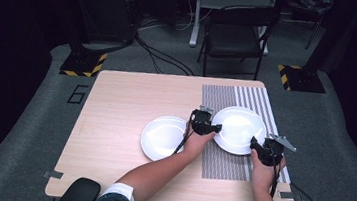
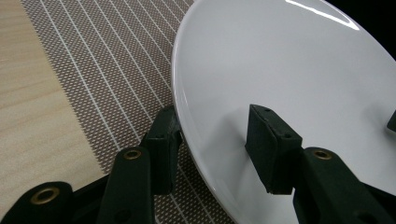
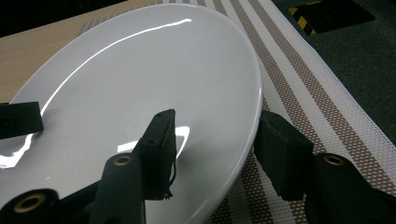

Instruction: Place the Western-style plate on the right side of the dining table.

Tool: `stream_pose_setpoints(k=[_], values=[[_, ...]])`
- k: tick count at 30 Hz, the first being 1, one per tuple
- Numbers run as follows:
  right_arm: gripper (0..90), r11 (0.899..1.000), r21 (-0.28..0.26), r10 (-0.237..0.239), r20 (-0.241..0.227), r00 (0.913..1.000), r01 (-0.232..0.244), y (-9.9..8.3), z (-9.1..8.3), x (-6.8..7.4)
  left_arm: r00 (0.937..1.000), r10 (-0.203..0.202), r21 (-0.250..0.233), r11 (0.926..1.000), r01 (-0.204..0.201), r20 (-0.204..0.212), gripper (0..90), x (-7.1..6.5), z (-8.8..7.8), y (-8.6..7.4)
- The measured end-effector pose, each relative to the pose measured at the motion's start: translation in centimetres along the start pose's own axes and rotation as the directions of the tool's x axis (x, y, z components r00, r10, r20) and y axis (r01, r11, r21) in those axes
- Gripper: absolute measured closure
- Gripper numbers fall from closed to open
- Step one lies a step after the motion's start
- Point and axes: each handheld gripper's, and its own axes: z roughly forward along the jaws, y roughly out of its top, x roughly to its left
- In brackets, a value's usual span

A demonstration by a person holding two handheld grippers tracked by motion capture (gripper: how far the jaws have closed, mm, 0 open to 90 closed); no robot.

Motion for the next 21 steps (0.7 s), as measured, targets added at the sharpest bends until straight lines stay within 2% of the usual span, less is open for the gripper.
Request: stream_pose_setpoints(k=[8,13,21], values=[[49.1,1.000,0.018,0.014,0.006,0.9999,-0.014,-0.3,0.5,-0.4,0.9999,-0.006,0.012,0.9999,0.006,-0.009,55.3,-0.1,0.4,-0.1],[49.0,1.000,0.021,-0.006,0.017,0.9998,0.005,-0.4,0.8,-0.3,0.9997,-0.008,0.016,0.9998,0.008,-0.023,55.4,-0.1,0.6,0.0],[49.0,0.999,0.034,-0.011,0.030,0.9995,0.010,-0.4,1.1,-0.4,0.9990,-0.007,0.005,1.0000,0.007,-0.044,56.0,-0.4,1.0,-0.2]])
